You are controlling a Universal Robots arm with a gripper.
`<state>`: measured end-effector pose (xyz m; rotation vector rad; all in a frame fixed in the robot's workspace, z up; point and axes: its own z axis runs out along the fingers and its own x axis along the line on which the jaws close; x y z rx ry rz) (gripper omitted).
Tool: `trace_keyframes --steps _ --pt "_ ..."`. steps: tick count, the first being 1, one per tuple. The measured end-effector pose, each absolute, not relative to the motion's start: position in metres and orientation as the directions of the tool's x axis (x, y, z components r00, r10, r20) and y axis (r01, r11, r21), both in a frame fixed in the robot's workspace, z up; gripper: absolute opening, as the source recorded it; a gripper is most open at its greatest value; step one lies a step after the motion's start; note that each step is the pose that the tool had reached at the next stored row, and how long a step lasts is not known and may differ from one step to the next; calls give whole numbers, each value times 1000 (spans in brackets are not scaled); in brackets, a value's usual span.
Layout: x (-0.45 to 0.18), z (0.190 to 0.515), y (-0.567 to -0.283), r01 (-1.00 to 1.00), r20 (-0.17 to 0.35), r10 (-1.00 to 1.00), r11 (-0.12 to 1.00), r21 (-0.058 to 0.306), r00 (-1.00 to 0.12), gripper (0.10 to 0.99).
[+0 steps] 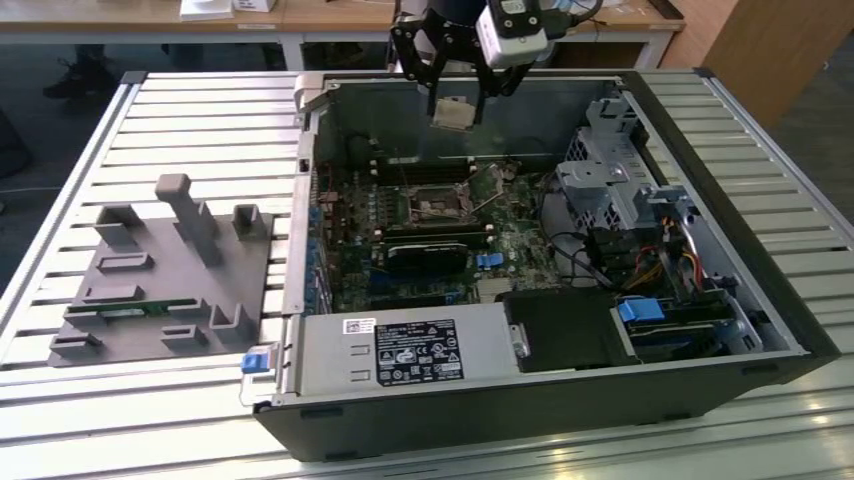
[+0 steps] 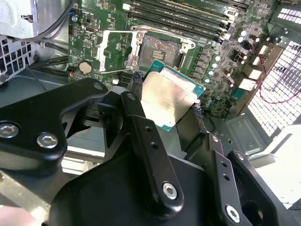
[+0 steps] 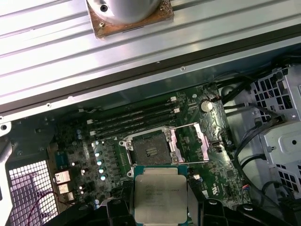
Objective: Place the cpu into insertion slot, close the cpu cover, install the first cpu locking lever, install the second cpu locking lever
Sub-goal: 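Place the cpu into insertion slot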
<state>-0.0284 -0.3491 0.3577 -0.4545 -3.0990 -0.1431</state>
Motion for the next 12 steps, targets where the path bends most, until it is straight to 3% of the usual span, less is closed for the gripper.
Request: trace_keyframes --steps 12 --pt "-29 356 -349 301 19 301 949 89 -954 537"
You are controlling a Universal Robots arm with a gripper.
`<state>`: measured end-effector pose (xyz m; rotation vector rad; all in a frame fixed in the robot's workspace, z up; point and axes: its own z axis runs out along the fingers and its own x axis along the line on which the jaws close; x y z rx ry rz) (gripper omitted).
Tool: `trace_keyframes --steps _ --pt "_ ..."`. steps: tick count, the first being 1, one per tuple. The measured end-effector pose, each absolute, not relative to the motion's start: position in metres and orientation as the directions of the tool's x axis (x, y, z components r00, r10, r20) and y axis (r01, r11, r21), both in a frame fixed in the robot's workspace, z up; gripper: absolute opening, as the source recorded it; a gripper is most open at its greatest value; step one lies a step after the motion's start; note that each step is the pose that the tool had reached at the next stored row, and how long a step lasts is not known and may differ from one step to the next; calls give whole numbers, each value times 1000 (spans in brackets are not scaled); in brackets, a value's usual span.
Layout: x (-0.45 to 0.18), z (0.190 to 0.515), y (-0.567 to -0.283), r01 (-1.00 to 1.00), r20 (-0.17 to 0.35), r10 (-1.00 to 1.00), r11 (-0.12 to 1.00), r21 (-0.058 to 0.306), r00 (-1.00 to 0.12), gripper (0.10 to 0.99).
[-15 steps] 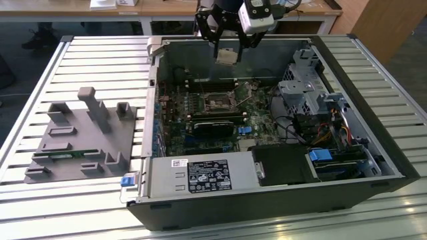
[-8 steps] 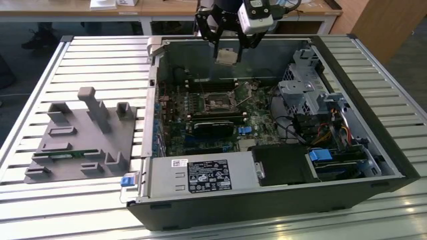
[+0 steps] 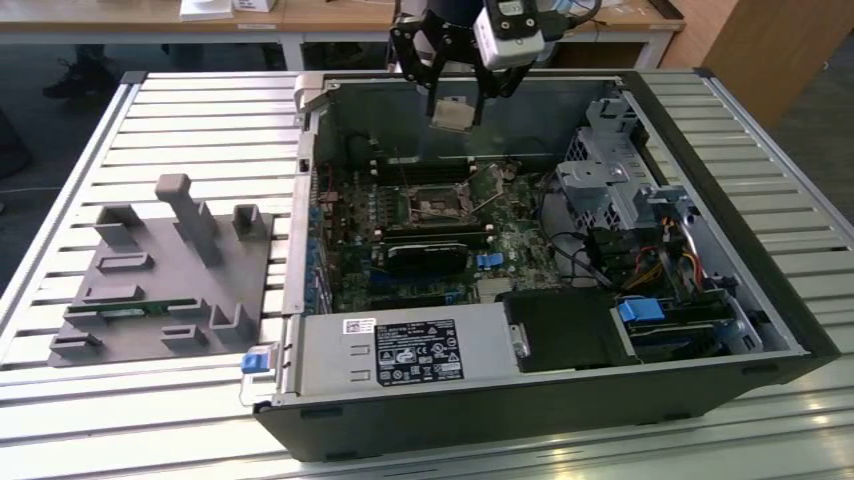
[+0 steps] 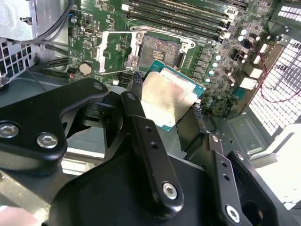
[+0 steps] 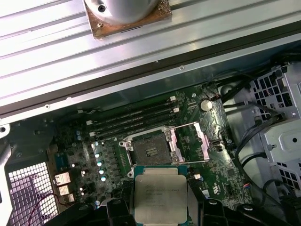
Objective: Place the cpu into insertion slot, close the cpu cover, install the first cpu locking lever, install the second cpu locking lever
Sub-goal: 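Place the cpu into insertion slot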
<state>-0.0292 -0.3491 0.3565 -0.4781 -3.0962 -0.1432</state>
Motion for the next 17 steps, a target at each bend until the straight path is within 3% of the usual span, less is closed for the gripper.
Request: trace_keyframes --steps 17 --pt "-29 354 -349 317 19 316 944 89 -948 537"
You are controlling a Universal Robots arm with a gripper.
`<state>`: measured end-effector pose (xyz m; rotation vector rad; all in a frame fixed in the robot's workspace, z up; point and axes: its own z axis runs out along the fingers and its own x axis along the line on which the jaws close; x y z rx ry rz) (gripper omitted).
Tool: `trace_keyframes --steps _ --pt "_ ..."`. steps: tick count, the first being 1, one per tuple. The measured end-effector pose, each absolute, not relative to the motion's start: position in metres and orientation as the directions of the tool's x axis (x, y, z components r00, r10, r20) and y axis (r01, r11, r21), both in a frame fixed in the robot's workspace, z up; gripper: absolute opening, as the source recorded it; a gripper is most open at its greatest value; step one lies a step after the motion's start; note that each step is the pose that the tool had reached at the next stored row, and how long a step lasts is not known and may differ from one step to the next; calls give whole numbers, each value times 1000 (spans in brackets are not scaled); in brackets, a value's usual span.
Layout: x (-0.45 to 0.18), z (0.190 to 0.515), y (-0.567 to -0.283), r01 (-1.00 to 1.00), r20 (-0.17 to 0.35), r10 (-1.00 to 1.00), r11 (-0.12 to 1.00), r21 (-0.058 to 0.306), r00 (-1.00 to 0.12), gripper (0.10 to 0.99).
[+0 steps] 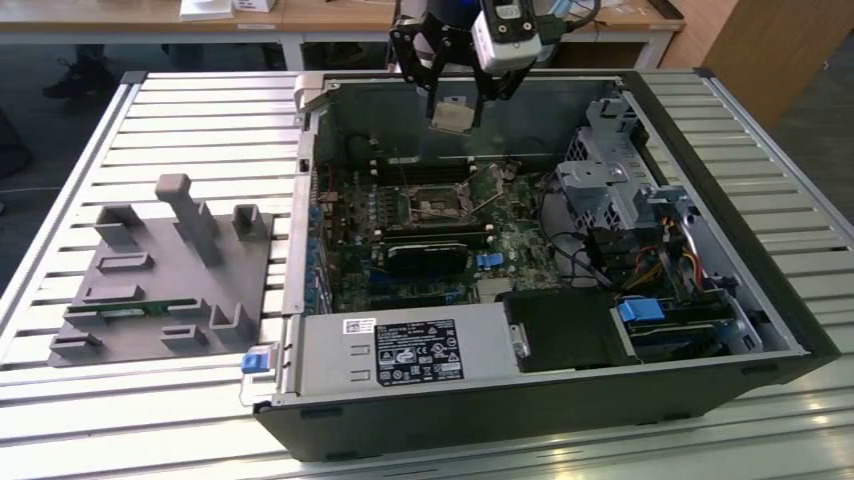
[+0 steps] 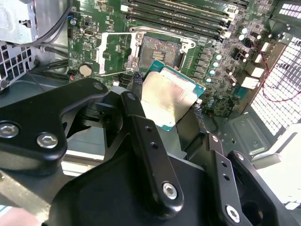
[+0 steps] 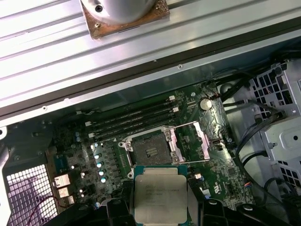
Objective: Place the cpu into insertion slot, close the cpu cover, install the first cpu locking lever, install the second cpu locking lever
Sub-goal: 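Place the cpu into insertion slot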
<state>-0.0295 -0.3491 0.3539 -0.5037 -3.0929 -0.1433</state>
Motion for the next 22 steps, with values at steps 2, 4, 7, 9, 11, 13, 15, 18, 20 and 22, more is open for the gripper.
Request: trace_keyframes --steps 2,4,7,9,11,13,15,18,20,22 --pt "-29 354 -349 318 19 318 944 89 -948 537" --pt "-29 353 -349 320 19 319 943 89 -947 537" --pt "-29 353 -349 322 19 322 942 89 -947 537" --pt "-30 352 -349 324 19 324 942 89 -946 537" --pt "-29 352 -349 326 19 326 941 89 -945 537" --pt "-30 352 -349 328 19 327 941 89 -945 537" --pt "-29 351 -349 329 19 328 940 89 -944 537" --pt "-30 351 -349 331 19 331 939 89 -944 537" --pt "-30 351 -349 333 19 333 939 89 -943 537" --pt "-30 351 -349 336 19 335 938 89 -942 537"
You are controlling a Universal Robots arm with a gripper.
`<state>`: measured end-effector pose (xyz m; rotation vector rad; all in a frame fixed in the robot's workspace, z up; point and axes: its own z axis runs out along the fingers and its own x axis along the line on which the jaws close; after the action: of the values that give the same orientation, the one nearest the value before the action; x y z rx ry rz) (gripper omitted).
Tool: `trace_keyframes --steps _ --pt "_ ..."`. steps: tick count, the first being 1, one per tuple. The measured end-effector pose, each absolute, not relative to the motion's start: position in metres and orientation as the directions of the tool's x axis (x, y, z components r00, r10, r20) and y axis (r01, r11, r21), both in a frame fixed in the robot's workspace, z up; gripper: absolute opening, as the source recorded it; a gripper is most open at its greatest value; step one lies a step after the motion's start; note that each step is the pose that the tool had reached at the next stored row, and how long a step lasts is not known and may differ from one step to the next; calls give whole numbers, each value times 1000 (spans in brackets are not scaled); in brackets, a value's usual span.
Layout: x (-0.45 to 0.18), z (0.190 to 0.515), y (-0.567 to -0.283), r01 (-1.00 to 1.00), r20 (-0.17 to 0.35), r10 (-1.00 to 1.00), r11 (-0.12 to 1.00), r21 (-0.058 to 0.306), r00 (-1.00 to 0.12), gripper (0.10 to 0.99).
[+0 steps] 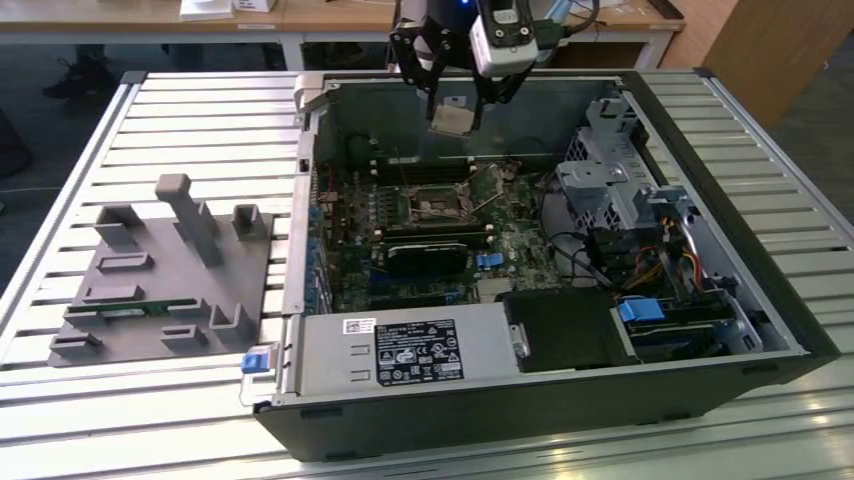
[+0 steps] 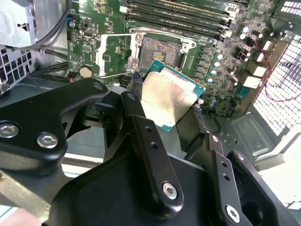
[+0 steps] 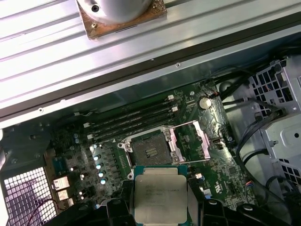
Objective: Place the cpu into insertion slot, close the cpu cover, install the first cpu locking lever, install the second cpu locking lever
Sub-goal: 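Place the cpu into insertion slot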
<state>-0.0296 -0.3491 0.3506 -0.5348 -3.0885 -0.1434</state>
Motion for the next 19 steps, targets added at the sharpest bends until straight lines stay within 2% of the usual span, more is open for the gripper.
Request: trace_keyframes --steps 19 --pt "-30 347 -349 472 19 472 877 89 -881 537"
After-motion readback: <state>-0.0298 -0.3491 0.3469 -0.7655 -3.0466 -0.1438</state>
